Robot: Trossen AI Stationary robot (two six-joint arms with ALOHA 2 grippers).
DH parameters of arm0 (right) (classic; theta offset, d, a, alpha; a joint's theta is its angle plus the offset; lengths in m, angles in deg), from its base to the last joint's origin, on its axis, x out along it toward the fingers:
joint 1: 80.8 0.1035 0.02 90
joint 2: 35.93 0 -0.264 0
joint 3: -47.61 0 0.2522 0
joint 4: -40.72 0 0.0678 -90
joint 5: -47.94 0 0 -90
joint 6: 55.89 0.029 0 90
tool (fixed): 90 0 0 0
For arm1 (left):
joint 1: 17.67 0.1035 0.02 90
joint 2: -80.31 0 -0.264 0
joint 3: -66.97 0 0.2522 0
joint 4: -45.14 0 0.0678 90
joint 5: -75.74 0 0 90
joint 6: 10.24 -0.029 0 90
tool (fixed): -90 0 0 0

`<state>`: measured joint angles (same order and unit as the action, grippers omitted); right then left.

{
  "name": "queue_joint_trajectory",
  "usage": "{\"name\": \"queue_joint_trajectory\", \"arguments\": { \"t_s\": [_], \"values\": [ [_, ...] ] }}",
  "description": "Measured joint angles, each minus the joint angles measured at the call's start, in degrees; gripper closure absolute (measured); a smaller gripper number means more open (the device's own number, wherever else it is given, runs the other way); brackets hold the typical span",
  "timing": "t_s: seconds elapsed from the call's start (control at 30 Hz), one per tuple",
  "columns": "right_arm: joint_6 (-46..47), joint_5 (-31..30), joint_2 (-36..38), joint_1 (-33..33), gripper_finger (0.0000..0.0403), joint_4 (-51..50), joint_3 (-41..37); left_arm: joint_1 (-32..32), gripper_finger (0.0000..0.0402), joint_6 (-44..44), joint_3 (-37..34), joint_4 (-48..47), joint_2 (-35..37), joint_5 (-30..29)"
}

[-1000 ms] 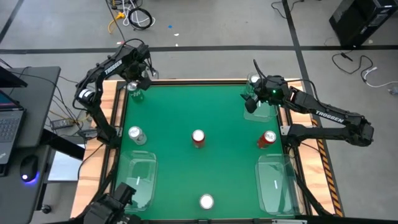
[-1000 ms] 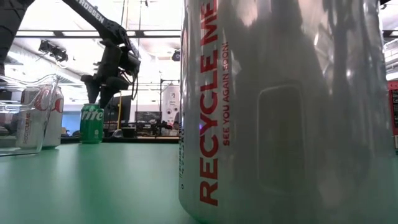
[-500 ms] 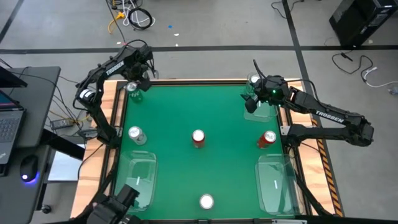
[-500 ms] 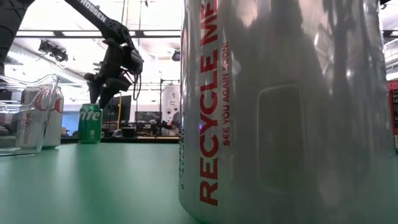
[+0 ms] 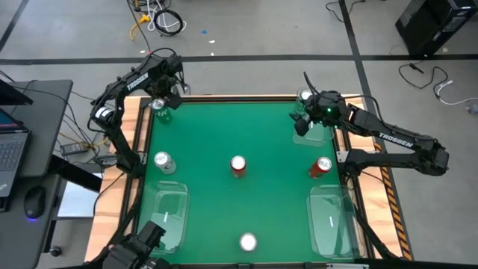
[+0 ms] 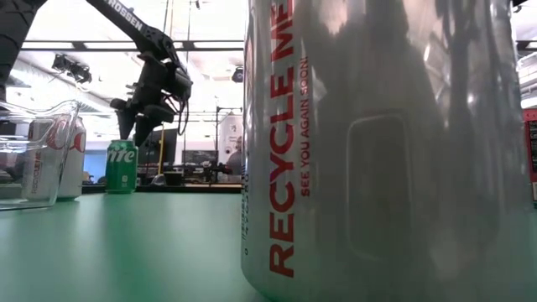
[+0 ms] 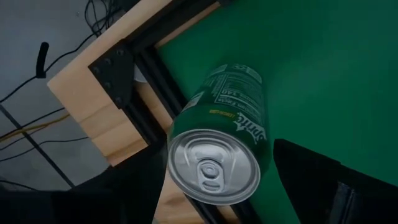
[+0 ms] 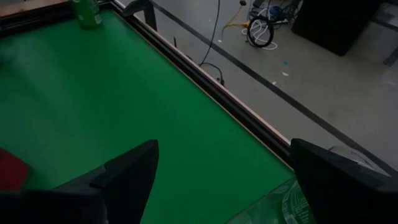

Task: Sort soda cans
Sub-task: Put the left green soda can into the top transparent bin

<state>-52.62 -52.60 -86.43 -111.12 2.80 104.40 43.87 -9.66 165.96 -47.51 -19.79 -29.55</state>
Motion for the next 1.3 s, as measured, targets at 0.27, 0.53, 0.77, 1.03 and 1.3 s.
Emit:
{"name": "queue_joint_trajectory", "arguments": {
  "t_s": [0.27, 0.53, 0.77, 1.03, 1.3],
  "values": [
    [0.0, 0.3, 0.0, 0.0, 0.0053, -0.3, 0.0, 0.0, 0.0104, 0.7, 0.0, 0.1, 0.0, -0.1],
    [0.0, 0.3, 0.0, 0.0, 0.0053, -1.4, 0.0, 0.0, 0.0104, 2.6, -0.5, 1.5, 0.0, -1.0],
    [0.0, 0.3, 0.0, 0.0, 0.0053, -1.7, 0.0, 0.2, 0.0103, 2.4, -2.8, 2.8, 0.0, -0.5],
    [0.0, 0.3, 0.0, 0.0, 0.0053, -1.7, 0.0, 0.4, 0.0103, 1.2, -3.0, 0.1, 0.0, 3.3],
    [0.0, 0.3, 0.0, 0.0, 0.0053, -1.7, 0.0, 0.2, 0.0103, -4.0, -3.1, -1.5, -0.1, 5.6]
  ]
}}
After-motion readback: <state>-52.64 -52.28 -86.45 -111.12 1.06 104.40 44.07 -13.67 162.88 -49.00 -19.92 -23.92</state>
